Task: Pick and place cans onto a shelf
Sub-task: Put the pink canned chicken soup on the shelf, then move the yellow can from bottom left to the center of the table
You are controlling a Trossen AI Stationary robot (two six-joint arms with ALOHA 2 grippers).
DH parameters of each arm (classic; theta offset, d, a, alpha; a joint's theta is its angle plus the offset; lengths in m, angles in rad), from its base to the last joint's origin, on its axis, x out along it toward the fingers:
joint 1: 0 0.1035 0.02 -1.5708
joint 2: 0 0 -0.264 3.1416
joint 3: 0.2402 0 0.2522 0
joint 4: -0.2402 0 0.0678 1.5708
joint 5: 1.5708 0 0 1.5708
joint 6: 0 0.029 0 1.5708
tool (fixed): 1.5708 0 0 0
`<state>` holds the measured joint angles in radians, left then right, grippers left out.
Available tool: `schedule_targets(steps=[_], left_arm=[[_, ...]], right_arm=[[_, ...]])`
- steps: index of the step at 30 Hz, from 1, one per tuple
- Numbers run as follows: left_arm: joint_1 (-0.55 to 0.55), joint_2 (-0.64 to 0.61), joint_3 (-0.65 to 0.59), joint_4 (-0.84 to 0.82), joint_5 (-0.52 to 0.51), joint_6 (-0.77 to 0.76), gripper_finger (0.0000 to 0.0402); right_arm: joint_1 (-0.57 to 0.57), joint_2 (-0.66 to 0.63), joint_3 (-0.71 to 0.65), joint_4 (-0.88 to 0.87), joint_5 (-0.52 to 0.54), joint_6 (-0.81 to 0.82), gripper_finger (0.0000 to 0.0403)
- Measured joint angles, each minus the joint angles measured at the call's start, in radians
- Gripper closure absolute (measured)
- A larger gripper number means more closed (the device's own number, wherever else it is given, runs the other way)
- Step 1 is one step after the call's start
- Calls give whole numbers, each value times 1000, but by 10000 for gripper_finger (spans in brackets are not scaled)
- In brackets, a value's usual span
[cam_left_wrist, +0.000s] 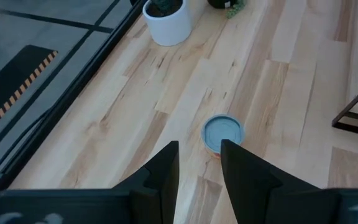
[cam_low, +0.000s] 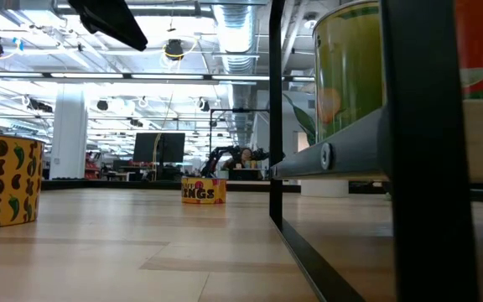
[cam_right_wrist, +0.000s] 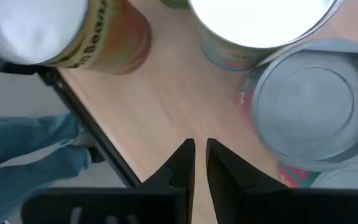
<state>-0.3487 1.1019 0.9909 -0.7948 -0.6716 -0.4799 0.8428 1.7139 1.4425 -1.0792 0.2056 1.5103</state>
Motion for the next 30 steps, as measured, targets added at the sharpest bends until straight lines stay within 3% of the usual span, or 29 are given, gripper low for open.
schedule_targets(steps=[25, 30], left_arm=[[20, 0, 0, 0, 11, 0, 294], [20, 0, 0, 0, 11, 9, 294]], right_arm=[[-21, 2, 0, -86, -86, 18, 340], [5, 0, 45, -90, -100, -54, 340]])
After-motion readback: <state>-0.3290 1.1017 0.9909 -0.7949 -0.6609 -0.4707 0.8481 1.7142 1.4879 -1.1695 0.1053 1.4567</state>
